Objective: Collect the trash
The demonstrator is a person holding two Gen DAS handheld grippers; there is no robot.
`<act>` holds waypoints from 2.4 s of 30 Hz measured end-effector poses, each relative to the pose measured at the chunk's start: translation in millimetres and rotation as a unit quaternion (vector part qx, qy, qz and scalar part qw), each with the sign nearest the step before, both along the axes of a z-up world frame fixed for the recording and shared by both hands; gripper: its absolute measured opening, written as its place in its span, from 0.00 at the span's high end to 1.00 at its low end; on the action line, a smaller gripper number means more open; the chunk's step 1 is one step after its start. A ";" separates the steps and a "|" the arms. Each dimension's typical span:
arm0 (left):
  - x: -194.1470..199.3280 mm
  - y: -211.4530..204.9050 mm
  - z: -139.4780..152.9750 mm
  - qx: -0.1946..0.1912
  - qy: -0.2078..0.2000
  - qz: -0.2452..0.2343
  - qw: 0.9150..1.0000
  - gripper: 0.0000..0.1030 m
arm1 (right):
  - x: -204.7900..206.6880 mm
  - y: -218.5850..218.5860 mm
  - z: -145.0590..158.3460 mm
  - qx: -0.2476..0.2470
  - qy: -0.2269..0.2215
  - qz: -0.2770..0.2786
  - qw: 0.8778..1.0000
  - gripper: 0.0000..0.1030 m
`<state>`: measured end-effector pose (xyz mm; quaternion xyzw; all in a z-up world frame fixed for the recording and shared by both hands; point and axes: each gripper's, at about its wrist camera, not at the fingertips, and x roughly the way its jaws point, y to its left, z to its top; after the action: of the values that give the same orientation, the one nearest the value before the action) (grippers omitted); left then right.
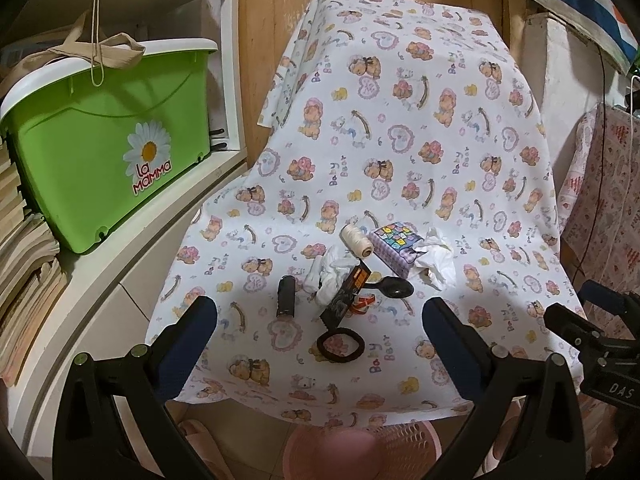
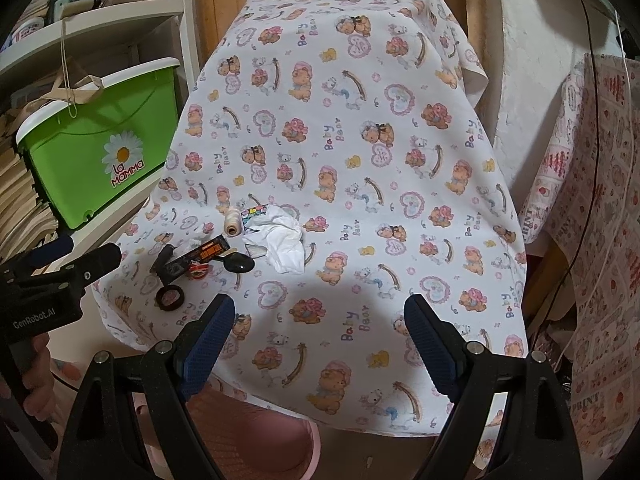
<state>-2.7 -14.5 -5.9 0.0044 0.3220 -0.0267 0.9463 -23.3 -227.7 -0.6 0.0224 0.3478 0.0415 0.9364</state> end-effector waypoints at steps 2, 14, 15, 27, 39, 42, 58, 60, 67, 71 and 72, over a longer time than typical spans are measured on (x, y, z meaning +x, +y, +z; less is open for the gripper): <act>1.9 0.3 -1.4 0.002 0.002 0.002 1.000 0.01 | 0.3 0.1 -0.1 0.000 0.000 0.000 1.000 0.15; 11.6 5.1 -12.2 -0.007 0.022 0.013 1.000 0.01 | 4.7 -7.9 -4.6 0.032 0.019 -0.006 0.999 0.15; 12.0 5.1 -12.5 -0.006 0.022 0.014 1.000 0.01 | 5.0 -10.1 -5.5 0.040 0.023 -0.007 0.999 0.15; 12.6 6.6 -12.3 -0.015 0.026 0.012 0.999 0.01 | 5.5 -12.7 -8.3 0.038 0.034 -0.013 0.999 0.15; 21.7 5.9 -12.3 -0.010 0.028 -0.003 1.000 0.02 | 5.8 -2.4 -10.2 0.009 0.030 0.000 1.000 0.14; 36.9 2.1 -2.7 0.027 0.031 -0.061 0.997 0.09 | 8.4 -2.1 -9.3 0.008 0.026 0.000 1.000 0.15; 102.7 44.7 -31.4 -0.137 0.188 -0.029 0.972 0.71 | 73.7 3.1 18.1 -0.025 -0.014 0.028 0.999 0.15; 107.0 52.0 -37.5 -0.131 0.195 0.008 0.972 0.71 | 85.3 2.6 18.2 -0.020 -0.012 0.026 0.999 0.15; 123.6 50.4 -59.2 -0.111 0.236 0.024 0.965 0.71 | 106.4 4.3 -0.3 -0.008 0.024 0.033 0.999 0.15; 125.6 44.8 -64.6 -0.092 0.241 0.025 0.966 0.81 | 113.5 5.9 -1.9 0.010 0.025 0.034 0.999 0.15; 125.2 45.0 -65.7 -0.084 0.236 0.032 0.967 0.86 | 115.2 5.9 -2.9 0.019 0.028 0.034 0.999 0.15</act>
<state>122.5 30.5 -71.6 -0.0920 0.5332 -0.0238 0.8406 91.8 -221.7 -3.4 0.0291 0.3734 0.0790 0.9238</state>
